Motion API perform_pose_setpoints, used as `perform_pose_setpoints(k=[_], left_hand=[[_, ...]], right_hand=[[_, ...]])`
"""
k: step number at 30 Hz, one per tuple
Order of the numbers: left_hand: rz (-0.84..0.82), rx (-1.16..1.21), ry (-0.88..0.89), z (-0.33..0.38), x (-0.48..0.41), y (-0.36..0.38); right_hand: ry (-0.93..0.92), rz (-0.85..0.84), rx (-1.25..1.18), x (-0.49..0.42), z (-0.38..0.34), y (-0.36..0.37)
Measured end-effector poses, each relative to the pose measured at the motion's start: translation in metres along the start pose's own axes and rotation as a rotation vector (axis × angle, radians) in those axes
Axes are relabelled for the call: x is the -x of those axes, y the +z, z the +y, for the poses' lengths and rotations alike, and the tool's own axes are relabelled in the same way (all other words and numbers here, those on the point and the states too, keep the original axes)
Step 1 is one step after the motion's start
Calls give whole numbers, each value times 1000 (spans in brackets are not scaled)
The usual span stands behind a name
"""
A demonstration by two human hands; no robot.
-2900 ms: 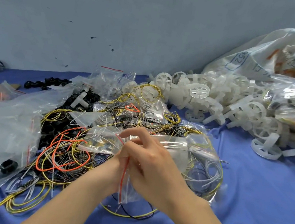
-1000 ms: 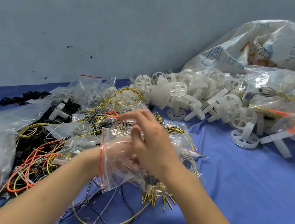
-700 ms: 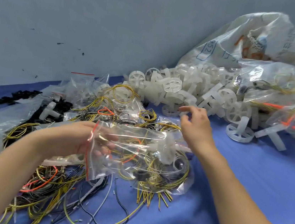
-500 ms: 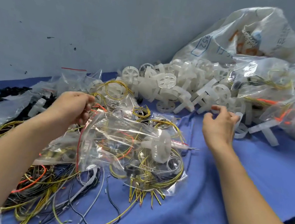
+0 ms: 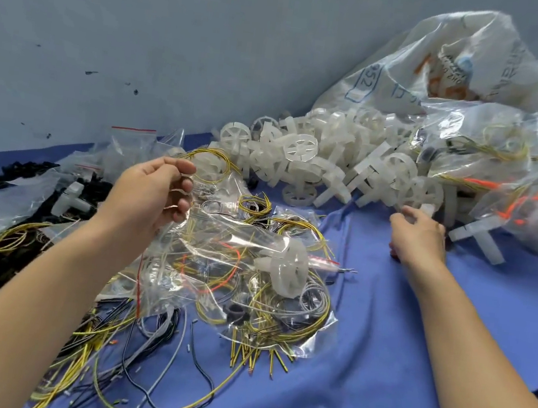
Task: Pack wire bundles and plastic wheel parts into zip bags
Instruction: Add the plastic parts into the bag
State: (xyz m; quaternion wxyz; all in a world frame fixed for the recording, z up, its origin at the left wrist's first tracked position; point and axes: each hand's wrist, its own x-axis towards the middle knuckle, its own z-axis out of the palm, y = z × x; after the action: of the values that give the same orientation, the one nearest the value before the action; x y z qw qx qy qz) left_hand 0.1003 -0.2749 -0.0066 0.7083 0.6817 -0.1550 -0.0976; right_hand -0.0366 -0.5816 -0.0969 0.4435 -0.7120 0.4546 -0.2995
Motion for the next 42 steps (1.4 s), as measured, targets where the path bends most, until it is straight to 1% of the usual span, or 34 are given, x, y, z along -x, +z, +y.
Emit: perform_pose_setpoints(k=[2, 4, 6, 10, 12, 14, 17, 20, 21, 22, 23, 24, 26, 27, 28, 31, 33, 35, 39, 42], left_hand=[[0, 2, -10, 1, 6, -4], [-4, -33, -1, 5, 13, -5], [-24, -71, 29, 10, 20, -3], [-118, -181, 157, 23, 34, 6], [-207, -268, 231, 28, 42, 12], [-276, -395, 287, 31, 49, 15], [-263, -507, 392, 33, 56, 10], [-170, -602, 523, 30, 60, -6], [-153, -624, 537, 28, 59, -14], [-136, -607, 518, 26, 57, -22], [-94, -540, 453, 23, 53, -32], [-19, -420, 346, 20, 49, -44], [146, -55, 67, 14, 41, -70], [187, 121, -56, 10, 41, -83], [199, 240, -160, 3, 42, -93], [135, 402, -370, -21, 51, -103], [74, 442, -434, -29, 55, -95], [34, 443, -481, -29, 55, -86], [-89, 606, -586, -27, 54, -73], [-157, 721, -606, -29, 53, -72]], right_hand=[[-20, -4, 84, 1, 1, -1], [-123, 27, 175, 8, -3, 0], [-287, 51, 204, 21, -18, 1], [-697, -23, 76, 68, -69, 7], [-916, -23, 110, 96, -90, 13], [-1085, -1, 161, 123, -108, 20], [-1220, -17, 221, 152, -123, 30], [-1283, -61, 238, 167, -123, 39], [-1291, -82, 214, 172, -123, 42], [-1282, -107, 174, 178, -125, 45], [-1260, -128, 115, 183, -126, 48], [-1230, -144, 43, 187, -128, 50], [-1171, -175, -43, 188, -130, 55], [-1156, -191, -36, 186, -129, 57], [-1145, -211, 0, 184, -127, 61], [-1133, -320, 196, 180, -115, 73], [-1173, -400, 339, 181, -107, 85], [-1217, -465, 415, 185, -102, 94], [-1208, -511, 413, 188, -97, 103], [-1223, -488, 375, 185, -99, 101]])
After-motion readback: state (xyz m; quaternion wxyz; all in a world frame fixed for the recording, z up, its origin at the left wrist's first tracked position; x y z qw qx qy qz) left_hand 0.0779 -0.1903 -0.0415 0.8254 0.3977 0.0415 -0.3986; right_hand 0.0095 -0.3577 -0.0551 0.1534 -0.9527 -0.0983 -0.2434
